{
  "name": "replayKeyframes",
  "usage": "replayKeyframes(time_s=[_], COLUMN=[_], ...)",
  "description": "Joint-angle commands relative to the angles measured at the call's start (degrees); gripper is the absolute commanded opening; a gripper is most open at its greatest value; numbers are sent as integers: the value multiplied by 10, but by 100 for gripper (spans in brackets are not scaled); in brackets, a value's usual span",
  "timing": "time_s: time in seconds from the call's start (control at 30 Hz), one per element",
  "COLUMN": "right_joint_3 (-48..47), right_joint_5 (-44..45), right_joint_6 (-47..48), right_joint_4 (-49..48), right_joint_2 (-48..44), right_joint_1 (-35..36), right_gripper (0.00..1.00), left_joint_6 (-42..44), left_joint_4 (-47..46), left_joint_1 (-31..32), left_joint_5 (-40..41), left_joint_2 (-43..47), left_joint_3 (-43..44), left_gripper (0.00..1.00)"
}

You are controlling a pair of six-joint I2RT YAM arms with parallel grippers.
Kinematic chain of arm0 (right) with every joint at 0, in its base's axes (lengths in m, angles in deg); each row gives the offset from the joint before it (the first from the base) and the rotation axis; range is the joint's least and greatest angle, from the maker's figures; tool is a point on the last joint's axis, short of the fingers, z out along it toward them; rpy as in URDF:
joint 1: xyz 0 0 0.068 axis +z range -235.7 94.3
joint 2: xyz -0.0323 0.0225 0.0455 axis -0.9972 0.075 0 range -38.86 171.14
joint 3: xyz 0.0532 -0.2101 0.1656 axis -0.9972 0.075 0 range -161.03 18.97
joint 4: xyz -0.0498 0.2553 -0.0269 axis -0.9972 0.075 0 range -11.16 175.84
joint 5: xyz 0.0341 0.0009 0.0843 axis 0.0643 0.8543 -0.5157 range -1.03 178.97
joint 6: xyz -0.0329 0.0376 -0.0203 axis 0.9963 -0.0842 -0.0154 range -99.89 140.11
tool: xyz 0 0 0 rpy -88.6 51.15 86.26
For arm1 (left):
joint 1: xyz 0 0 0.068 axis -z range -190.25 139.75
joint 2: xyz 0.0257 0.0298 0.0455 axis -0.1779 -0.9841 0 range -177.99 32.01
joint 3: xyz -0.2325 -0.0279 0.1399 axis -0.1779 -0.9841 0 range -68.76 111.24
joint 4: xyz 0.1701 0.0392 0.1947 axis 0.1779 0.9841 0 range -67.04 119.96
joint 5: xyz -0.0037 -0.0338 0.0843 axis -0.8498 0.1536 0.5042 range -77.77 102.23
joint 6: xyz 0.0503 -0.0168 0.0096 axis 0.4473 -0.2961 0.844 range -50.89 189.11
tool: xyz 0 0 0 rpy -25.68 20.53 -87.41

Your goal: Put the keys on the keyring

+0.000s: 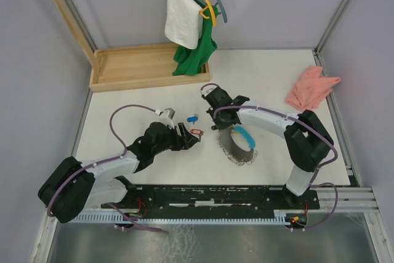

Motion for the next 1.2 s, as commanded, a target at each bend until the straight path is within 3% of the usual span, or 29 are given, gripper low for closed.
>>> replayKeyframes(time_s=[0.0,0.53,0.77,1.17], right_joint_3=[24,142,157,166], right_joint_5=[-28,-80,-105,-109], right_joint_6=[8,2,-2,30], right_joint_4=[-59,-187,-208,-235], right_joint_2=[-74,-229,-251,-334], right_joint_1=[0,2,2,1], right_gripper=[1,1,1,1], left_joint_6=[-27,-15,-23,35], left_joint_4=[-76,-173,-208,-131], left_joint_1=[5,44,64,66], left_joint_5=[-22,-37,-50,-33], left_joint_2=[-34,-145,-173,-103], left_joint_3=[34,100,121,137], left_gripper=[75,68,65,63])
